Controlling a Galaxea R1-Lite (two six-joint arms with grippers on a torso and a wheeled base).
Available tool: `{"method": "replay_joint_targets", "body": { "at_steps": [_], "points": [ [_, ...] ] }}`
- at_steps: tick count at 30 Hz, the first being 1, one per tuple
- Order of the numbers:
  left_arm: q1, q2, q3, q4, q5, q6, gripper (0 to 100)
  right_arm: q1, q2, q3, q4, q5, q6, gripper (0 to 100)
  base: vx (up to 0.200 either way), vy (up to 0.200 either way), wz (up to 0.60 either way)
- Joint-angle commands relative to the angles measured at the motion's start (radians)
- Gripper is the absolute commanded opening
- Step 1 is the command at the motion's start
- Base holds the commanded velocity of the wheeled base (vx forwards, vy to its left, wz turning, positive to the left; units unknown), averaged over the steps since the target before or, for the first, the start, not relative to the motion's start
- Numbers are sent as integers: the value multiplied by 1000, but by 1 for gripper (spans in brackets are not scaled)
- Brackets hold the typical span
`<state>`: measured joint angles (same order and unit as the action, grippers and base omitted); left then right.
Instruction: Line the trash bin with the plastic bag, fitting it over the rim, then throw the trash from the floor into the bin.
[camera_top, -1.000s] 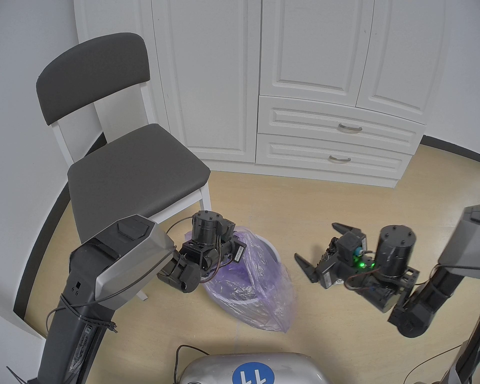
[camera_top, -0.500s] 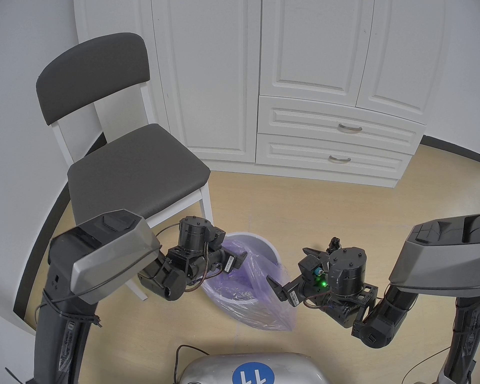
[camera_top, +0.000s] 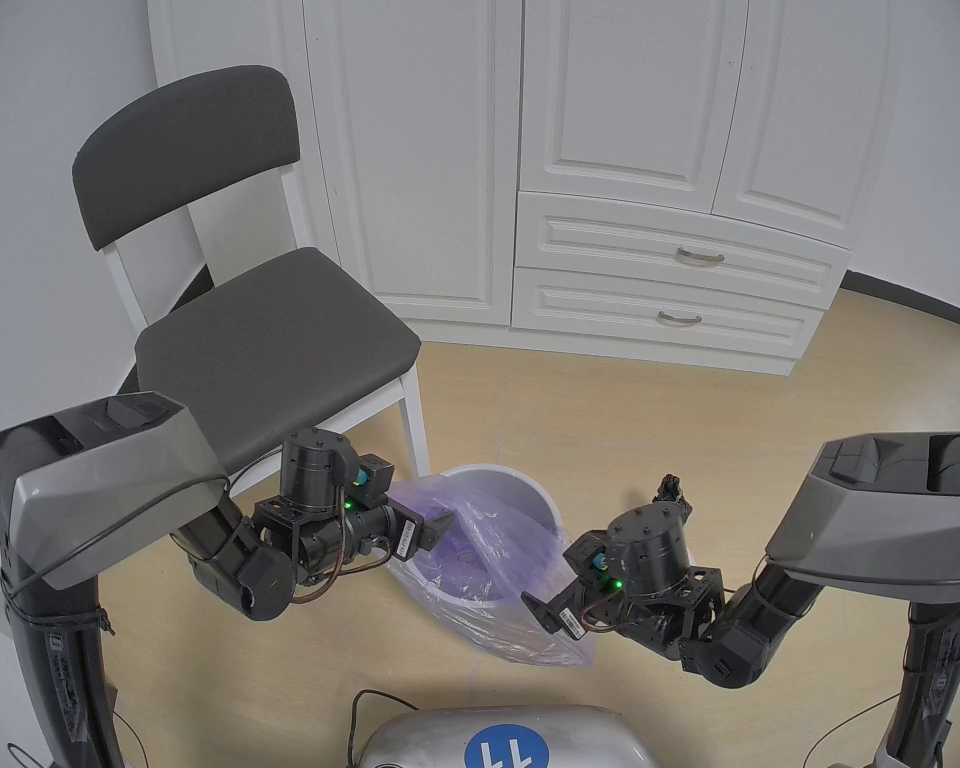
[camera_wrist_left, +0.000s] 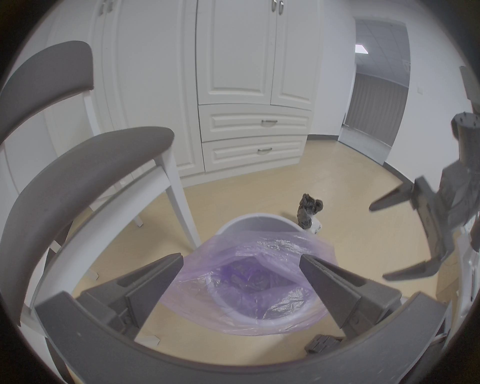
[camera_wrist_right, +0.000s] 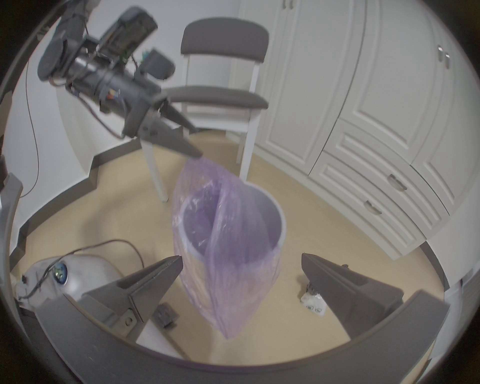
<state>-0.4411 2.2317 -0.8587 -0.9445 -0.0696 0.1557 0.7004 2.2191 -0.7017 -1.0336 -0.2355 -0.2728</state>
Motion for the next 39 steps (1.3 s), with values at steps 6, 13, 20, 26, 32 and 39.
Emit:
{"method": "replay_joint_targets", "body": {
  "at_steps": [6,13,20,26,32,39],
  "points": [
    [13,-53,230,-358,2,-93,100,88,28,-521,593,-142,-6,100,0,0,0],
    [25,-46,280,-385,8,-99,100,126,148,-717,747,-214,-6,100,0,0,0],
    [67,-6,362,-524,11,-91,100,128,232,-828,814,-249,-31,100,0,0,0],
    [71,31,349,-533,11,-88,100,140,307,-975,940,-317,-26,100,0,0,0],
    [70,39,348,-536,11,-88,100,139,392,-1108,998,-320,-26,100,0,0,0],
    [71,37,348,-537,11,-88,100,123,493,-1279,1078,-355,-26,100,0,0,0]
  ]
}}
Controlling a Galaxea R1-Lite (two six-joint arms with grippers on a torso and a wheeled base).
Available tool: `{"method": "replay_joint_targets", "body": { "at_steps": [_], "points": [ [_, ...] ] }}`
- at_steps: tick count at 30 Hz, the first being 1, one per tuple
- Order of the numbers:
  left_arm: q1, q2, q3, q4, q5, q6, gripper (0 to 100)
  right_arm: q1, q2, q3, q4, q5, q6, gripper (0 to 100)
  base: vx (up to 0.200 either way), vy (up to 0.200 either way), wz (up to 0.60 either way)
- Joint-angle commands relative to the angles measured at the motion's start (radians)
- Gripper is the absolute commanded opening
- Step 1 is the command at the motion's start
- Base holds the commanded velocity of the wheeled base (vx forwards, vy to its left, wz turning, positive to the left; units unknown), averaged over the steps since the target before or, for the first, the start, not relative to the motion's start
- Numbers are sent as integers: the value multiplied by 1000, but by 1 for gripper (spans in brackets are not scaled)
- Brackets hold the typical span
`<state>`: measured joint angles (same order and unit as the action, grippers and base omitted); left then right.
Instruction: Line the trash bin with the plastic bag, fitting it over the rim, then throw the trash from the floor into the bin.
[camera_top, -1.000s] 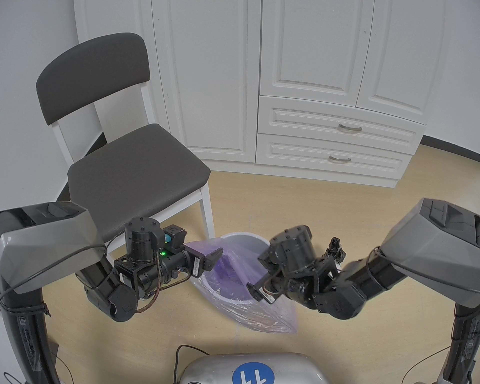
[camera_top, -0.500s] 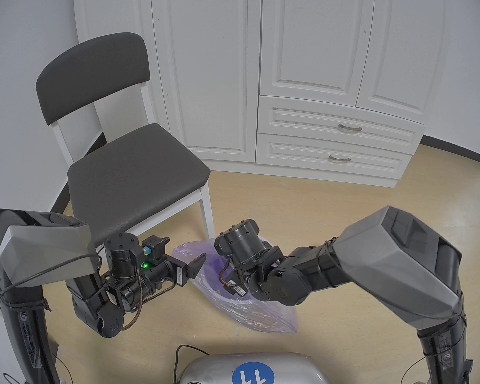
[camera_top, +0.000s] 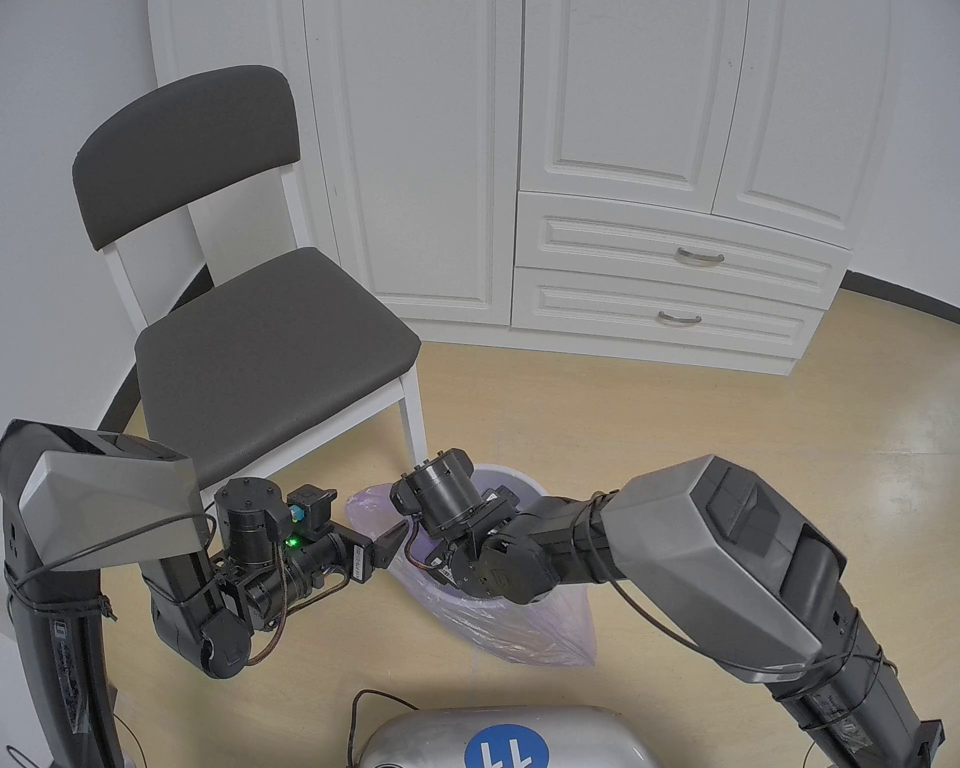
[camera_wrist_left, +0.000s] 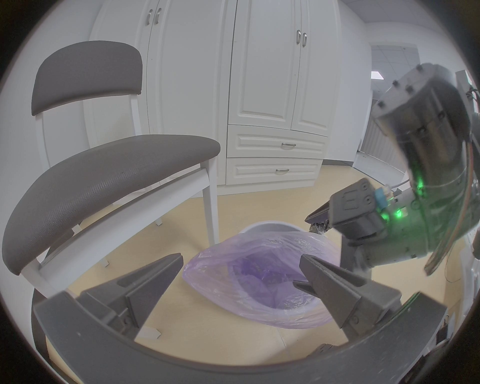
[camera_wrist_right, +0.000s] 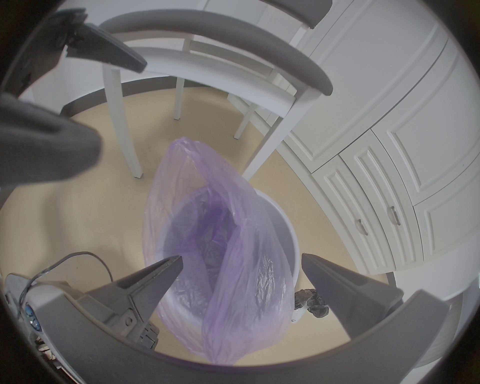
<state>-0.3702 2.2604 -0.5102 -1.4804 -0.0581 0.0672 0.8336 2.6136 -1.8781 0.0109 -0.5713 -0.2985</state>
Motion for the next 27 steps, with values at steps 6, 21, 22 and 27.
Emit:
{"method": "replay_joint_targets", "body": {
  "at_steps": [6,21,22,27],
  "points": [
    [1,8,-5,-3,1,2,100,-25,135,-122,64,-27,1,100,0,0,0],
    [2,31,-7,-3,1,3,100,-108,57,-122,64,-44,-5,0,0,0,0],
    [2,34,-7,-3,0,3,100,-117,52,-122,63,-42,-5,0,0,0,0],
    [1,48,-7,-3,0,22,100,-166,48,-122,37,-27,-7,0,0,0,0]
  ]
}}
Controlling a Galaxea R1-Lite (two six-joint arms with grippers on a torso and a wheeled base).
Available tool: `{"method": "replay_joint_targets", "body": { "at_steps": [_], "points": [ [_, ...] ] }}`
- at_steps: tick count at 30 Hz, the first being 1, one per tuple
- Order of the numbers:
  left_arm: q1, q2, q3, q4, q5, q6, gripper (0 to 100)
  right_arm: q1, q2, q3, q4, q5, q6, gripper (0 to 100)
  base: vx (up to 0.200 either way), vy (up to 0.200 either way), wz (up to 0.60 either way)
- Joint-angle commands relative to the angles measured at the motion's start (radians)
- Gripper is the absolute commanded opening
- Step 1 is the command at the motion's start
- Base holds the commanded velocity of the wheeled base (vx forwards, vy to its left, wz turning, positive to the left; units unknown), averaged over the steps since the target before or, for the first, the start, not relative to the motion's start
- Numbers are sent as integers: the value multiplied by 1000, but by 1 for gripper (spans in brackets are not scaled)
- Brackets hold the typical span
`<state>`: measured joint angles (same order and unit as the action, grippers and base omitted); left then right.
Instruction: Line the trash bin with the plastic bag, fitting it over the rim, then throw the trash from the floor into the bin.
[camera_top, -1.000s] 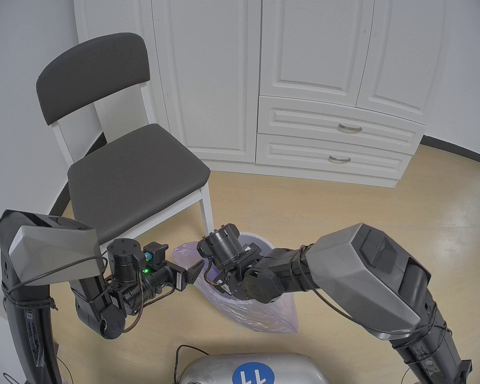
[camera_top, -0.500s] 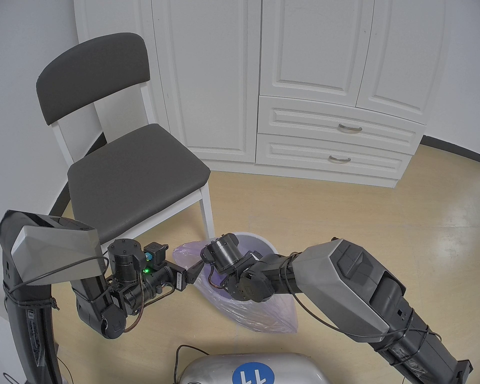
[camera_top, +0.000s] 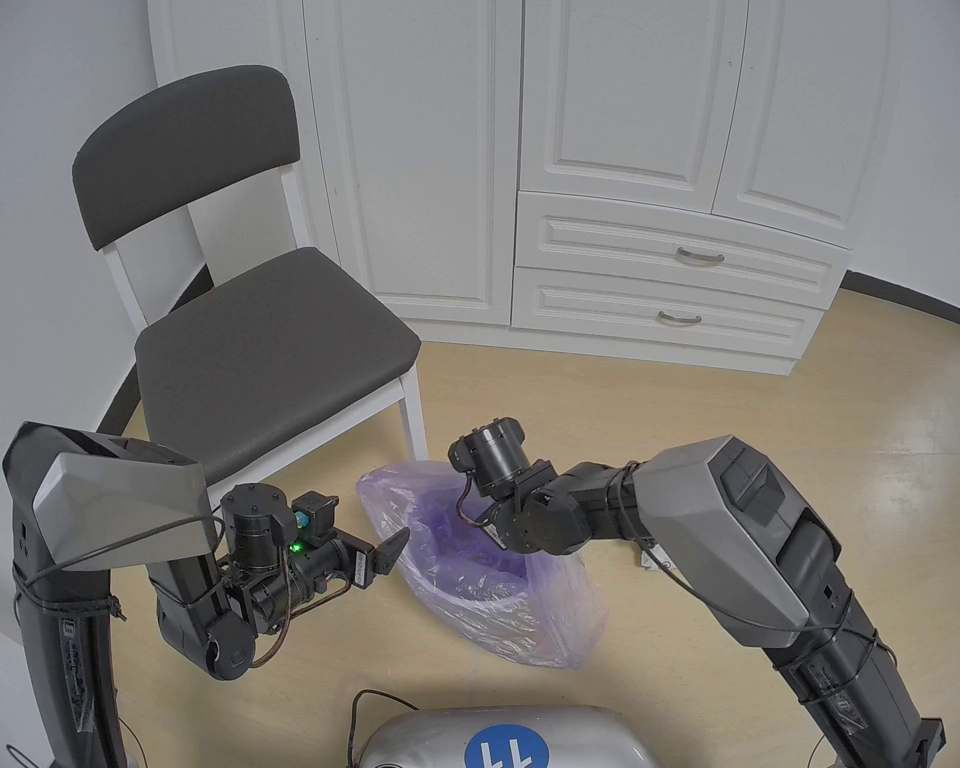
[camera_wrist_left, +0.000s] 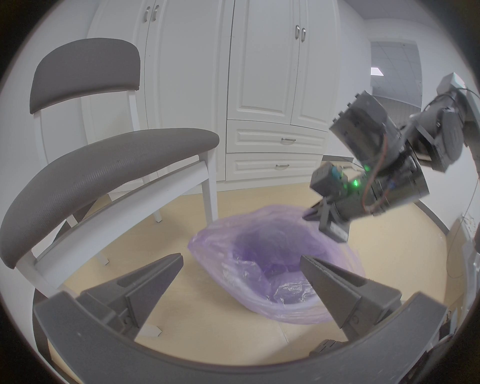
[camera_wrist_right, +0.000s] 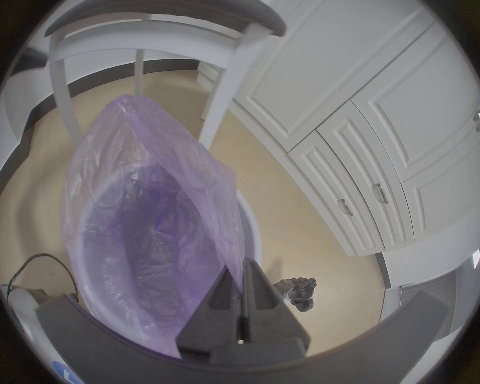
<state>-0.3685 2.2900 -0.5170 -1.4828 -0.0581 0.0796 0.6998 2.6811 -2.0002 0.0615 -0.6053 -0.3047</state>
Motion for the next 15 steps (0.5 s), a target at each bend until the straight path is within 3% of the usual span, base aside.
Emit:
{"method": "replay_joint_targets", "body": {
  "at_steps": [1,15],
  "points": [
    [-1,20,0,-1,0,11,100,-43,-15,0,-35,13,-1,0,0,0,0],
    [-3,39,-5,-16,0,12,100,-166,45,0,-292,42,7,0,0,0,0]
  ]
}}
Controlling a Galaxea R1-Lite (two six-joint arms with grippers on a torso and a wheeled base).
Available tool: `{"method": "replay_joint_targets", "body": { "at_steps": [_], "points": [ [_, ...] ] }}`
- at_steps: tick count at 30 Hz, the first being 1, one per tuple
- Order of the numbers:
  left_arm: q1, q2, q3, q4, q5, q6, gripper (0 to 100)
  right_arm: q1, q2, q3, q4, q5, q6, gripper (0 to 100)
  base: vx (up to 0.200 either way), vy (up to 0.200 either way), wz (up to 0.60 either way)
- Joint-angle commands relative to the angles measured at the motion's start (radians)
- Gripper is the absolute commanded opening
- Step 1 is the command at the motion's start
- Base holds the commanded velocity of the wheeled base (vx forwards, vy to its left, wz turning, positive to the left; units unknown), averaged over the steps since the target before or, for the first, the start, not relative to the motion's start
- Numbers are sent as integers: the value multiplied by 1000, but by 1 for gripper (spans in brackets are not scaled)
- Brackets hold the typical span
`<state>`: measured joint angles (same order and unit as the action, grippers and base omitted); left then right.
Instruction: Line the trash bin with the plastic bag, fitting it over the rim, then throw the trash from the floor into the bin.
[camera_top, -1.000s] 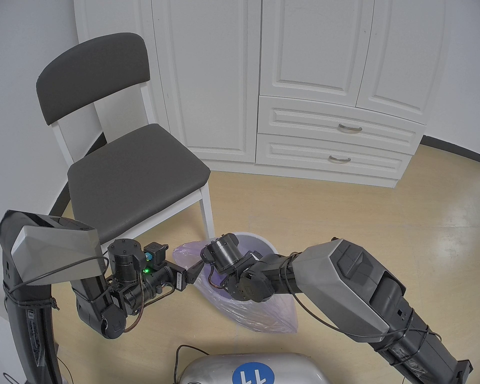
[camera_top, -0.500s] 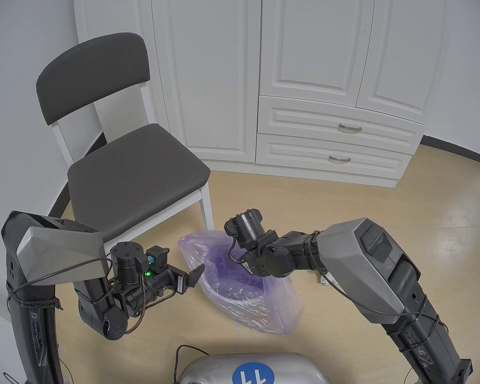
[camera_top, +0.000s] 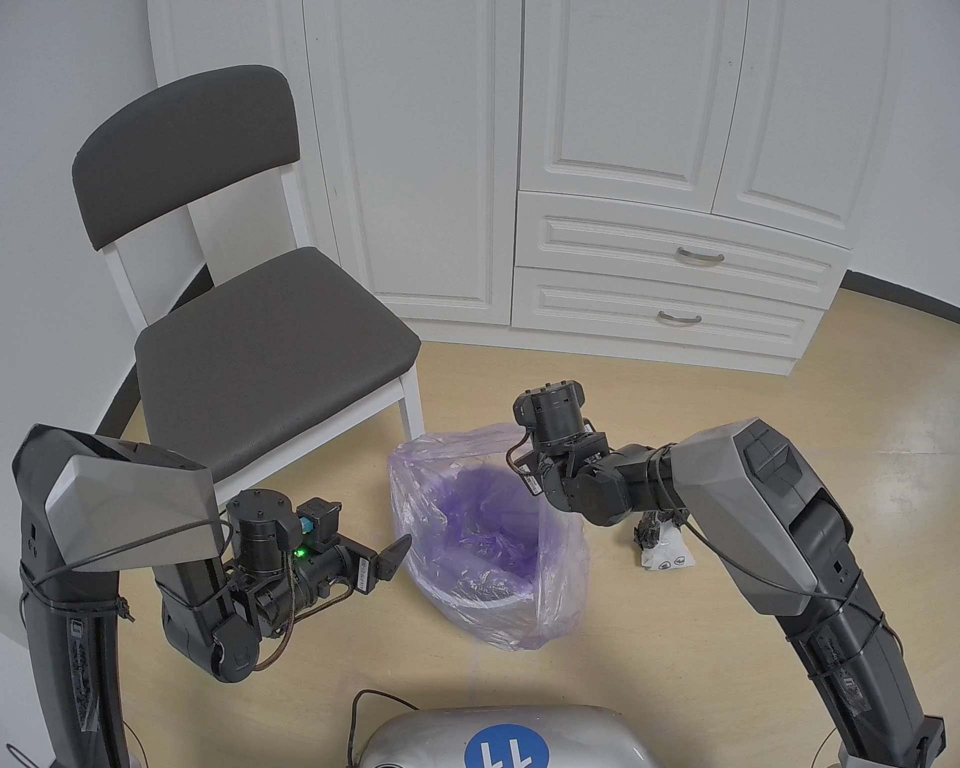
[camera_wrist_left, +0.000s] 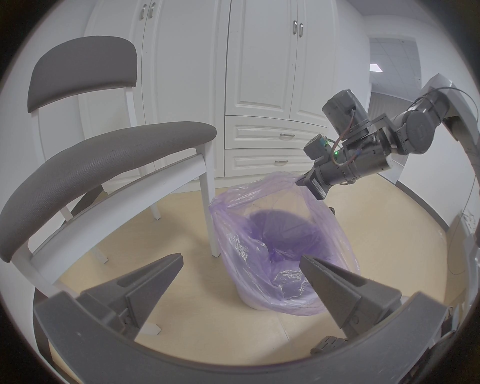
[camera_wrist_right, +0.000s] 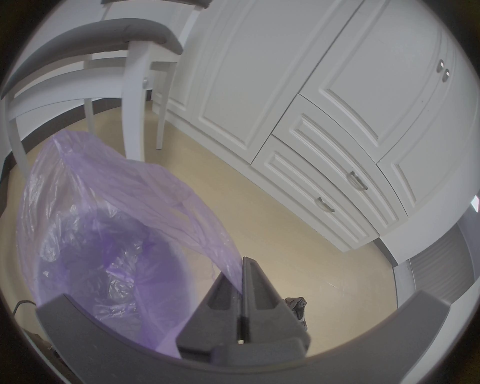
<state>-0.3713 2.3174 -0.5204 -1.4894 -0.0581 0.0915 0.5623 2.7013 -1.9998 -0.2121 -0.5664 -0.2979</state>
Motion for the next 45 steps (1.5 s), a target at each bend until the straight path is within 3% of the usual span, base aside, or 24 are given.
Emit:
{"method": "replay_joint_targets", "body": {
  "at_steps": [1,10,15,16,24,26,29,31,37,45],
  "points": [
    [0,16,-1,-17,0,1,100,-35,25,0,-21,3,0,0,0,0,0],
    [0,25,-9,-31,0,1,100,-64,25,0,-53,82,20,0,0,0,0],
    [0,25,-9,-31,0,1,100,-58,23,0,-87,92,23,0,0,0,0],
    [0,26,-9,-31,0,1,100,-55,18,0,-92,94,23,100,0,0,0],
    [2,26,-13,-31,0,-1,100,-55,-83,0,-56,132,22,100,0,0,0],
    [2,30,-16,-31,0,-1,100,-56,-158,82,10,166,20,100,0,0,0],
    [2,56,-23,-31,1,1,100,-50,-348,311,218,368,23,100,0,0,0],
    [2,68,-32,-31,1,-1,100,-42,-382,369,238,399,42,100,0,0,0],
    [2,94,-44,-31,3,-1,100,53,-420,582,105,336,287,100,0,0,0],
    [0,102,-44,-31,3,-1,100,110,-304,639,19,154,241,100,0,0,0]
  ]
}}
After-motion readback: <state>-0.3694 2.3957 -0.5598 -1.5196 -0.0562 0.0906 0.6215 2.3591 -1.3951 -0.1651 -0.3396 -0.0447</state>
